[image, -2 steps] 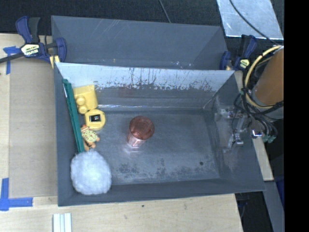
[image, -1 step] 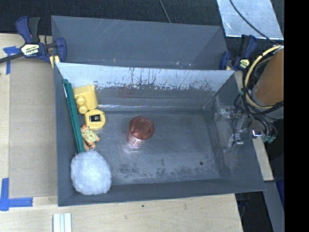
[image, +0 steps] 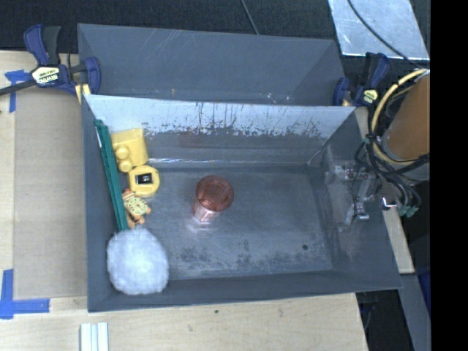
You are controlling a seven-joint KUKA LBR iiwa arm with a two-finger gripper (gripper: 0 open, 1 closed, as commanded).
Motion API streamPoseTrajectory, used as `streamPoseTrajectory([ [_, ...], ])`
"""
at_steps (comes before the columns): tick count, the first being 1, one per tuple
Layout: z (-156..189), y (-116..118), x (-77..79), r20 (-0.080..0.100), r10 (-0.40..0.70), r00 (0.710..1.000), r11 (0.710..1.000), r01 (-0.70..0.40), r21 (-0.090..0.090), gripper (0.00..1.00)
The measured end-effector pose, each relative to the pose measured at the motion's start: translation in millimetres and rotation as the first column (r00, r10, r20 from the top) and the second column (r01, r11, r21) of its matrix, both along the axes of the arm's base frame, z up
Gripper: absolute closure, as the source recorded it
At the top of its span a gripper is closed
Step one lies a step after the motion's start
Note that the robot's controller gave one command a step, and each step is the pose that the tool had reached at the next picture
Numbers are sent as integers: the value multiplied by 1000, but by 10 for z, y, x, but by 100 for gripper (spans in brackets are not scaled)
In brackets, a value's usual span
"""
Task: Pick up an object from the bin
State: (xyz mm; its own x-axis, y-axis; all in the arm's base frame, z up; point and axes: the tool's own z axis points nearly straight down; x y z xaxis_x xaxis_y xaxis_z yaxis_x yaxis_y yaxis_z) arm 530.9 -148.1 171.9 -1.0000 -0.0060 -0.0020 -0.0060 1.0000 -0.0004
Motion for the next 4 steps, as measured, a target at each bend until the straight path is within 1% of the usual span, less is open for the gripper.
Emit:
streamPoseTrajectory([
  [1, -132, -53, 41, 8, 135, 991, 991, -135, -4, 0],
  [2, 542, -43, -40, -3, 67, 998, 998, -67, 2, 0],
  [3, -17, 69, 48, 10, 77, 997, 997, -77, -3, 0],
  [4, -172, 139, -149, 0, 47, 999, 999, -47, 1, 0],
])
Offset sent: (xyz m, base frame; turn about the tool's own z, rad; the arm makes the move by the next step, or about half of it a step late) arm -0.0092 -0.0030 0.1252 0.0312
